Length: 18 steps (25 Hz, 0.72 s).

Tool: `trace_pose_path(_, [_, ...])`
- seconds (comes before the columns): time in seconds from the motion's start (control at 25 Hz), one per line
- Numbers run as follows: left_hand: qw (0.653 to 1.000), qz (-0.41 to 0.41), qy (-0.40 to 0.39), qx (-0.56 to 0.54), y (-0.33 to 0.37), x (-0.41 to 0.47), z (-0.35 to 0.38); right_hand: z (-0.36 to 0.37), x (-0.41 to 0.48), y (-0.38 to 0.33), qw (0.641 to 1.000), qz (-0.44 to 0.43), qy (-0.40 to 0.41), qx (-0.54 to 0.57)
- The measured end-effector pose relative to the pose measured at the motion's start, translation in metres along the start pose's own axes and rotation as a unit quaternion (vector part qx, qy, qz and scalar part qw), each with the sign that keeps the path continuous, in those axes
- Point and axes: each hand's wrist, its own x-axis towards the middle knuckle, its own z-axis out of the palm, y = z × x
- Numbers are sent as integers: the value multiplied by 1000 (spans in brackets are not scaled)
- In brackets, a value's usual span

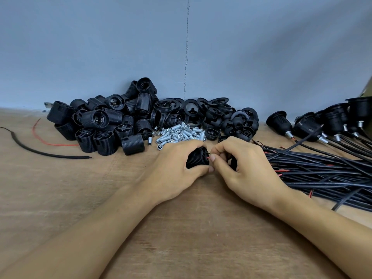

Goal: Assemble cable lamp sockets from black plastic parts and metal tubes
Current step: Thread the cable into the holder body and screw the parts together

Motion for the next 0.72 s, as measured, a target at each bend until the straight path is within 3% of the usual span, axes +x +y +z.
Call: trace_pose_path(0.72, [1000,3,-8,-8,6,-1,1,-3,1,2,1000,4,-17,23])
